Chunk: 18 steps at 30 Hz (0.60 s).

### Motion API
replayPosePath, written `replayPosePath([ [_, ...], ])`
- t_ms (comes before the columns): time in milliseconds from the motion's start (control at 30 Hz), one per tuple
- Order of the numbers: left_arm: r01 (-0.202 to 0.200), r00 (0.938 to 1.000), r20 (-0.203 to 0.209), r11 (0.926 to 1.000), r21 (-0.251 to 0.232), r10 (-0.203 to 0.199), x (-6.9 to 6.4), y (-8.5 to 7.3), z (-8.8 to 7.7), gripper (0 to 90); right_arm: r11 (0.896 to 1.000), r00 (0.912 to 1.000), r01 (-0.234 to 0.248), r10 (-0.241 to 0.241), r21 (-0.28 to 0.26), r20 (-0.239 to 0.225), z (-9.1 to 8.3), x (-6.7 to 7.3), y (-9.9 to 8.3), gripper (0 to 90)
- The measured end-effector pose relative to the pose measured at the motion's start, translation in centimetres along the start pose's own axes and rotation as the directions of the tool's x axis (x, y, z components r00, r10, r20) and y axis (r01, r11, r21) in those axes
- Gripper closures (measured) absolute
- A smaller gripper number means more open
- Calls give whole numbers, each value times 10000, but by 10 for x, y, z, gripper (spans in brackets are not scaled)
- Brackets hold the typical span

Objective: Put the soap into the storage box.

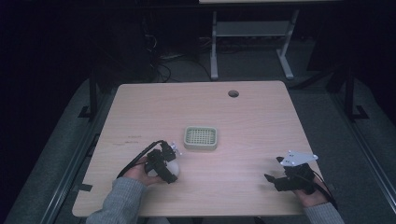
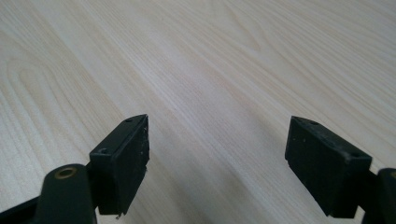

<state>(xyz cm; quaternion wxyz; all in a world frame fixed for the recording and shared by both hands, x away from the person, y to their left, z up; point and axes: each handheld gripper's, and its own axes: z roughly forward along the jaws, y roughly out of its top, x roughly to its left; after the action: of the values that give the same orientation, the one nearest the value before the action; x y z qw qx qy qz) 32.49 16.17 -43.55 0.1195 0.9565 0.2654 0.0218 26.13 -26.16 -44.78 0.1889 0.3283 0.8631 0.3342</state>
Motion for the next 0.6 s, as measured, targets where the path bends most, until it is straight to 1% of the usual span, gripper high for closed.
replayPosePath([
  [167, 20, 10000, 22, 10000, -2, -20, 0, 0, 0, 234, 10000, 10000, -30, 30, -1, 18, 0, 0, 0, 213],
  [233, 129, 9999, 77, 9999, 20, -129, 1, 0, 0, 235, 10000, 10000, -8, 8, -18, 17, -1, 0, 0, 213],
  [600, 159, 9999, 51, 9998, 157, -160, 1, 1, -1, 236, 10000, 10000, -29, 29, -14, 18, 0, 0, 0, 213],
])
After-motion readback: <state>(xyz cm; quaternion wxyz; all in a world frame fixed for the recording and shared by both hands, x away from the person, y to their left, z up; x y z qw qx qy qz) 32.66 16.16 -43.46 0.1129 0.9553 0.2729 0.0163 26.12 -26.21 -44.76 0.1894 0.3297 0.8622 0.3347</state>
